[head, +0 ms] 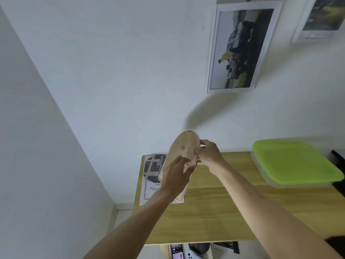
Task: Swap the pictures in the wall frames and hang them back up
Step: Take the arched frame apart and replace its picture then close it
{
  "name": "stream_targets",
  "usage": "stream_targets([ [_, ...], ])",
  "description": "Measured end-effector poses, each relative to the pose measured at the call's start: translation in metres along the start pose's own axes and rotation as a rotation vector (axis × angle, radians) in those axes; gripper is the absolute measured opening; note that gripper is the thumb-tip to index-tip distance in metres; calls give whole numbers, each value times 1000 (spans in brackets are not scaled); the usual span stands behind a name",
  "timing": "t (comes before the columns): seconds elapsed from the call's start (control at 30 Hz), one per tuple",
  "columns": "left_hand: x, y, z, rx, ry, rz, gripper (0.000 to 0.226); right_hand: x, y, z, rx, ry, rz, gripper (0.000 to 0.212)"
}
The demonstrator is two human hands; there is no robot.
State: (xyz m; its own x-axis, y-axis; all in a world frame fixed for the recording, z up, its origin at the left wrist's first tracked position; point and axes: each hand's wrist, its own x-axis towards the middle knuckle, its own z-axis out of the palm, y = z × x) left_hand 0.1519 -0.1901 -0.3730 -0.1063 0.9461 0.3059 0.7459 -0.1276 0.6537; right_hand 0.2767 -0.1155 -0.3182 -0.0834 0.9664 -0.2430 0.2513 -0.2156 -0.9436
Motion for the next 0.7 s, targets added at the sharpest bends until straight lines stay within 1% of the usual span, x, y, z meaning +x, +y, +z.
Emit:
stream_targets([
  [0.07,6,-6,4,56,-40,36,42,8,6,-19,32,-57,42,40],
  [0.13,18,-16,5,118,-61,14,47,18,14,-39,32,-113,64,43],
  [0.2,34,-26,4,159,-92,-91,54,31,21,-58,30,-150,87,44],
  [0.27,49,-33,4,161,-137,-229,64,44,27,-74,28,-192,99,43],
  [0.33,64,-37,8,148,-190,-328,74,56,29,-91,22,-244,106,44],
  [0.37,70,-40,12,109,-219,-367,78,62,31,-98,24,-273,109,45],
  [0.43,77,-44,19,-62,-284,-432,83,77,35,-110,50,-334,120,45],
  [0.5,81,-54,26,-239,-320,-451,82,91,37,-120,75,-380,134,44],
  [0.6,77,-52,24,-410,-272,-514,73,110,45,-127,52,-399,145,45],
  [0.7,69,-48,29,-556,-239,-576,71,122,55,-125,-55,-350,86,50],
])
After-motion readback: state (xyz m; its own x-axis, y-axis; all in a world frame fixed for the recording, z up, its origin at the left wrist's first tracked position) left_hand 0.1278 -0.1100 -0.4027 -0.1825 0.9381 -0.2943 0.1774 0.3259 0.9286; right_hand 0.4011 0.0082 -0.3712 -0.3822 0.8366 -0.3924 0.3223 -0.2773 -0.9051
